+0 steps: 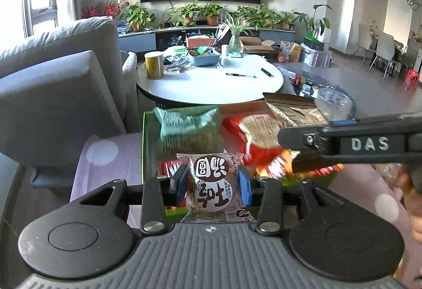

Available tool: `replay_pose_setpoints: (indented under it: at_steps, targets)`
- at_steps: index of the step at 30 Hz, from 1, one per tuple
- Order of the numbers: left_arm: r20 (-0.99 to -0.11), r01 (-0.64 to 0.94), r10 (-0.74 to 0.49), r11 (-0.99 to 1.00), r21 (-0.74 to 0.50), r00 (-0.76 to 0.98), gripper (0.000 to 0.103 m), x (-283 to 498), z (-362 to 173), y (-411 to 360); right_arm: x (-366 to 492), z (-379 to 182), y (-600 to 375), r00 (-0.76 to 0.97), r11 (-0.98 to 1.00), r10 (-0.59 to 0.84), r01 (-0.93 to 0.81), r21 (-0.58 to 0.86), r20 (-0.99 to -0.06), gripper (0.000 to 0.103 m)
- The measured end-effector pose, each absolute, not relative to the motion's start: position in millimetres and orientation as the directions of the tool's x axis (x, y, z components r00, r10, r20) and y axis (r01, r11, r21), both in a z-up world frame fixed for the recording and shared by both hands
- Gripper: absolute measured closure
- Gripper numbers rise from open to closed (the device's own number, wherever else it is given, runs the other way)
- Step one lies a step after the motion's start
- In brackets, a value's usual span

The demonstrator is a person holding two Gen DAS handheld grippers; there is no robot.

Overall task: Organize snacks
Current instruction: 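Carry both packs over the green box and open both grippers to drop them, then grasp the crumpled red-white wrapper with the left gripper while the right gripper grasps the yellow sachima pack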

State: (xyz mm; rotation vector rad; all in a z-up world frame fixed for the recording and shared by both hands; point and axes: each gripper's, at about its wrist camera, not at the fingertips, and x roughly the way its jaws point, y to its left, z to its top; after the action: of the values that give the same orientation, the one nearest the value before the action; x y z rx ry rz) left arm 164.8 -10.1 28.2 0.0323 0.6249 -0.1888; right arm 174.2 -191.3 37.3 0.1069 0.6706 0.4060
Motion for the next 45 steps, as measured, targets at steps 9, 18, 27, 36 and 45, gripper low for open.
replay_pose_setpoints:
  at_steps: [9, 18, 27, 36, 45]
  targets:
    - [-0.599, 0.139, -0.12, 0.99, -0.015, 0.792, 0.066, 239.7, 14.1, 1.7, 218.1, 22.4, -183.4, 0.698, 0.914, 0.405, -0.315, 0.255, -0.59, 0.04]
    - [-0.628, 0.135, -0.119, 0.991, -0.021, 0.769, 0.066, 274.9, -10.9, 2.6, 234.4, 4.5, -176.1, 0.676, 0.916, 0.402, -0.306, 0.261, -0.617, 0.04]
    - [-0.603, 0.096, -0.083, 0.995, -0.011, 0.794, 0.038, 263.1, -7.5, 5.2, 232.6, -1.1, -177.1, 0.702, 0.934, 0.357, -0.275, 0.227, -0.617, 0.033]
    - [-0.592, 0.079, -0.077, 0.997, -0.023, 0.802, 0.03, 220.7, 3.3, 13.0, 208.3, 17.0, -194.9, 0.721, 0.926, 0.376, -0.273, 0.26, -0.582, 0.029]
    - [-0.583, 0.15, -0.147, 0.988, -0.043, 0.799, 0.024, 162.7, 7.4, 2.7, 179.9, 26.5, -211.0, 0.723, 0.924, 0.38, -0.277, 0.263, -0.577, 0.029]
